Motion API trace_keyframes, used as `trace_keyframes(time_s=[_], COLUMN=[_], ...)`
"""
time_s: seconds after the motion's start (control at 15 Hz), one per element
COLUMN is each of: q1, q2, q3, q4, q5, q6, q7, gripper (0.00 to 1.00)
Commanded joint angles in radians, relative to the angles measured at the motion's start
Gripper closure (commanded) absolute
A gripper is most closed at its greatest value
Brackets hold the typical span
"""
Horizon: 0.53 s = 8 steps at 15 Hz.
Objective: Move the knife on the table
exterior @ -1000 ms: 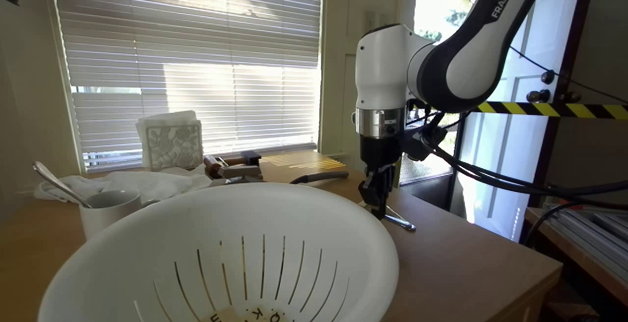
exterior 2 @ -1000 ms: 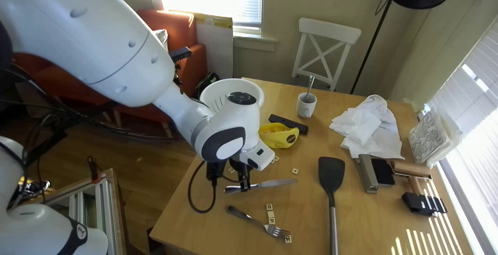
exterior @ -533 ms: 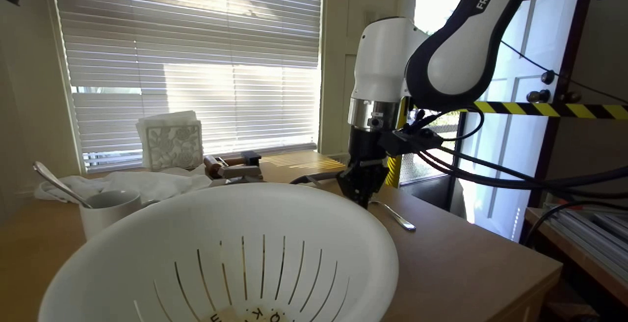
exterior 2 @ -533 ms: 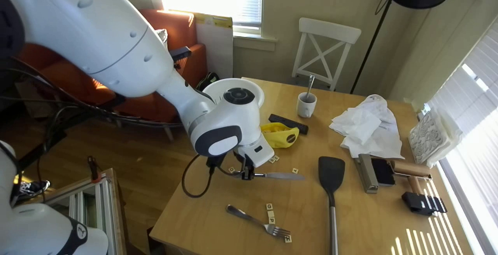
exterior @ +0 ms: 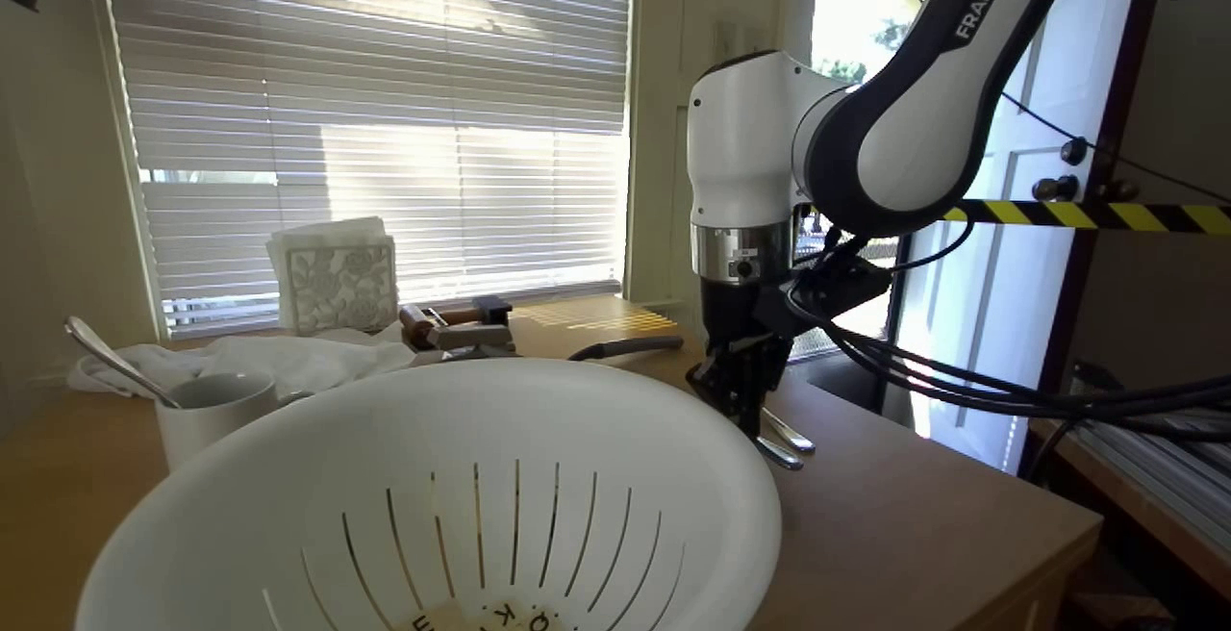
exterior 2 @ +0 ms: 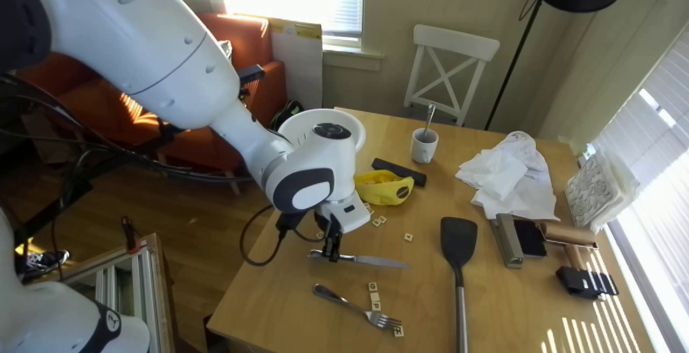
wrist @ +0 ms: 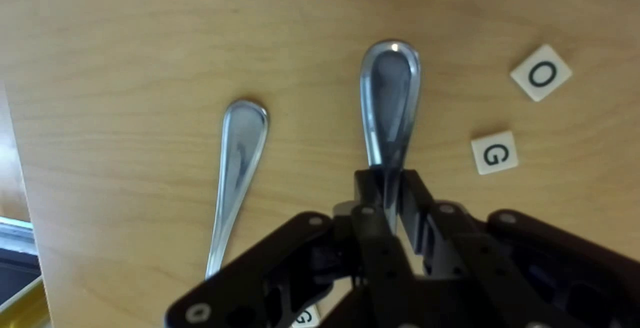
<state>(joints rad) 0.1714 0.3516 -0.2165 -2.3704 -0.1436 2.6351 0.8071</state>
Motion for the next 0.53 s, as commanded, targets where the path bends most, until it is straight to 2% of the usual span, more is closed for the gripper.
trace_keyframes(time_s=[0.0,0.27,0.47], q1=[-0.001,-0.046,-0.079], q2=[0.015,0.022,0.041], q3=[0.006,0.028,0.046], q4=[0.03,0.025,0.03], q5=[-0.021,0.031,0.054], q6=[-0.067,-0.051,0.005], q7=[0.015,-0.028,-0.085], gripper=[0.96,0.96,0.96])
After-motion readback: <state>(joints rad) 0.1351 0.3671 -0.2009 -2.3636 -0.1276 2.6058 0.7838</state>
